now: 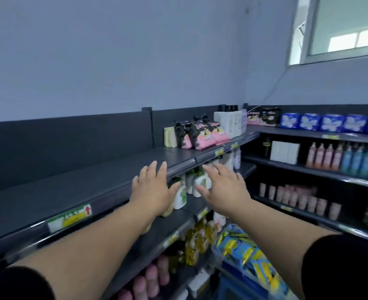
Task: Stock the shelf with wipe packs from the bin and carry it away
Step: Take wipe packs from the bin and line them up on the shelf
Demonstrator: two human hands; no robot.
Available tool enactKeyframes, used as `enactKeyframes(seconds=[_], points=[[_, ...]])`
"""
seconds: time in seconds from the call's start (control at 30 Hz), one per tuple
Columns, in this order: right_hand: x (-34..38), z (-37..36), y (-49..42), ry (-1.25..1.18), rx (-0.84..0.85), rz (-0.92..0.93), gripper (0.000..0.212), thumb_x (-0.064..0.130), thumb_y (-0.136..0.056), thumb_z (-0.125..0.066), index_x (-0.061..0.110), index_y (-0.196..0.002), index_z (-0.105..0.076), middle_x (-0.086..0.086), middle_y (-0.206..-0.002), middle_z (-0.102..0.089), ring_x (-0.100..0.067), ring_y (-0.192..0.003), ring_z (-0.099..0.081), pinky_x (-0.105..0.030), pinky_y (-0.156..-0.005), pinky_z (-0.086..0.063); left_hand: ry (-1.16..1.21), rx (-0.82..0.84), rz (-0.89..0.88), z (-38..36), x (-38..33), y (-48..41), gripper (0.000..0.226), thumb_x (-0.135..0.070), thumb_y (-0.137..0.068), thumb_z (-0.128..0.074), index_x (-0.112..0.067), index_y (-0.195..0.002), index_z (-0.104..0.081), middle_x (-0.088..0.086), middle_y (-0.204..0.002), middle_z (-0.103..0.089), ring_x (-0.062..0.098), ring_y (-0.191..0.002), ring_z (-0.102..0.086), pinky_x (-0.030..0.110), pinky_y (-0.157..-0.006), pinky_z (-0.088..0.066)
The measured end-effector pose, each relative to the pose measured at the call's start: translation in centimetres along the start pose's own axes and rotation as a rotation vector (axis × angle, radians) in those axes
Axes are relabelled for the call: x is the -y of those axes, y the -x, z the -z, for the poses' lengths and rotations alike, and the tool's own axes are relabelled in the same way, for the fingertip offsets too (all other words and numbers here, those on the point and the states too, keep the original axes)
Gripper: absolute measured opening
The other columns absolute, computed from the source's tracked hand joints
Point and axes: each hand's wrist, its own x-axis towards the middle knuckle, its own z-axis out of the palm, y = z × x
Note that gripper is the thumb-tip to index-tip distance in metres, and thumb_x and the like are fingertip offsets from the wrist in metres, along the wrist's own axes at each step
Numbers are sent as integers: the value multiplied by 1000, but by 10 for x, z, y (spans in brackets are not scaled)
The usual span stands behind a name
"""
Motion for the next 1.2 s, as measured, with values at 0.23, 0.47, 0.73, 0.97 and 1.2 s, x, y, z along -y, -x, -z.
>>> enactKeyframes(seconds=[0.23,0.47,0.73,0.97,1.2], points=[[-160,32,53,86,18,-240,65,62,-93,-37,35,-150,-19,2,-159,-15,-21,-146,-11,-50,-118,-13,16,90,-174,-70,-159,-7,73,-62,-94,-31,-26,-152,-7,1,-160,-1,26,-146,-2,46,-118,-10],[-249,29,74,95,38,-410,66,62,-92,-38,35,-149,-20,2,-159,-15,-20,-146,-11,-47,-118,-12,42,169,-338,-122,-252,-25,73,-61,-94,-28,-27,-152,-2,1,-160,0,27,-146,-1,46,-118,-9],[-322,-14,46,134,99,-557,68,62,-92,-39,34,-150,-18,1,-160,-14,-21,-147,-10,-49,-119,-12,51,288,-442,-207,-310,-81,73,-60,-95,-29,-24,-152,1,1,-161,5,26,-147,4,45,-118,-7],[-380,-89,-33,142,200,-655,67,61,-93,-38,33,-150,-17,0,-160,-14,-22,-147,-11,-49,-118,-11,23,415,-480,-297,-319,-171,72,-59,-96,-26,-25,-152,4,1,-160,9,26,-147,4,45,-118,-5],[-429,-184,-81,130,376,-774,68,61,-93,-35,32,-151,-16,0,-160,-11,-22,-146,-12,-45,-118,-14,1,537,-486,-396,-295,-245,70,-58,-97,-26,-25,-153,1,1,-160,6,25,-147,3,45,-118,-4]])
